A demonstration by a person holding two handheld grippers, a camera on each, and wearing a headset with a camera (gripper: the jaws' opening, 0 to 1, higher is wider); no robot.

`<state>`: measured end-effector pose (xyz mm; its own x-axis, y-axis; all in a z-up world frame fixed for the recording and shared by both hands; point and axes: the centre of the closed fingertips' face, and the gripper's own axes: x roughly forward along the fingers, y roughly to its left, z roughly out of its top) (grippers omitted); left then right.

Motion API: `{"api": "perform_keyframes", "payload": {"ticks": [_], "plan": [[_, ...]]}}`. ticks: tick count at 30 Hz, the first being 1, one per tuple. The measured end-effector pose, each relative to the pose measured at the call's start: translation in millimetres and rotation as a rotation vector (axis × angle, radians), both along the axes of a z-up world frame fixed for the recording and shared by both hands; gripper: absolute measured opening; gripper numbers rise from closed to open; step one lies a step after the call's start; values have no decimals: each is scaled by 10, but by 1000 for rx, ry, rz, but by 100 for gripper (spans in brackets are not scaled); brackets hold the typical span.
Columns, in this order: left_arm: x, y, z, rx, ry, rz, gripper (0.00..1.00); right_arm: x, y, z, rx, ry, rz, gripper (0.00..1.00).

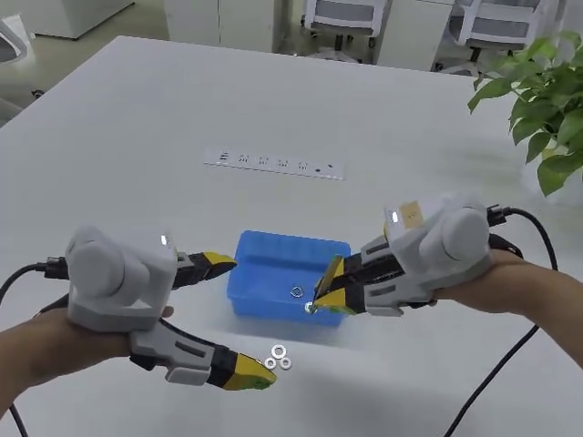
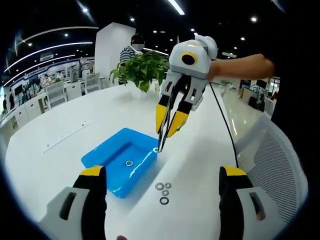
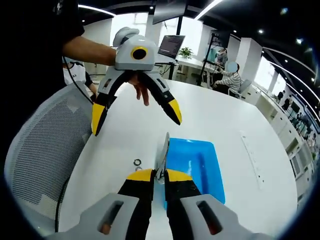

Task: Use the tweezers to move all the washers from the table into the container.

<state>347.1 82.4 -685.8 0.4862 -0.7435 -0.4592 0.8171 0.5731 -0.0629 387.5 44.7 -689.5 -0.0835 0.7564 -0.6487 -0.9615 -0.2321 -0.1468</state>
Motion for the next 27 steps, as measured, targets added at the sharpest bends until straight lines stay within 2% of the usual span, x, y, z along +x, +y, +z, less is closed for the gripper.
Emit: {"api": "perform_keyframes", "payload": {"ticks": [6,12,15,27], "plan": [[39,50,51,-4,-12,14,99,165,-2,-28,-6,-25,-16,9],[94,82,88,-6,-16,19,94,292,7,-115,-18,-35,-31,9],[129,95,98,-12,-18,23,90,330,12,-156,-24,-36,-32,9],[211,101,61,-5,-21,18,88,460,40,-376,-54,-34,-33,9]]}}
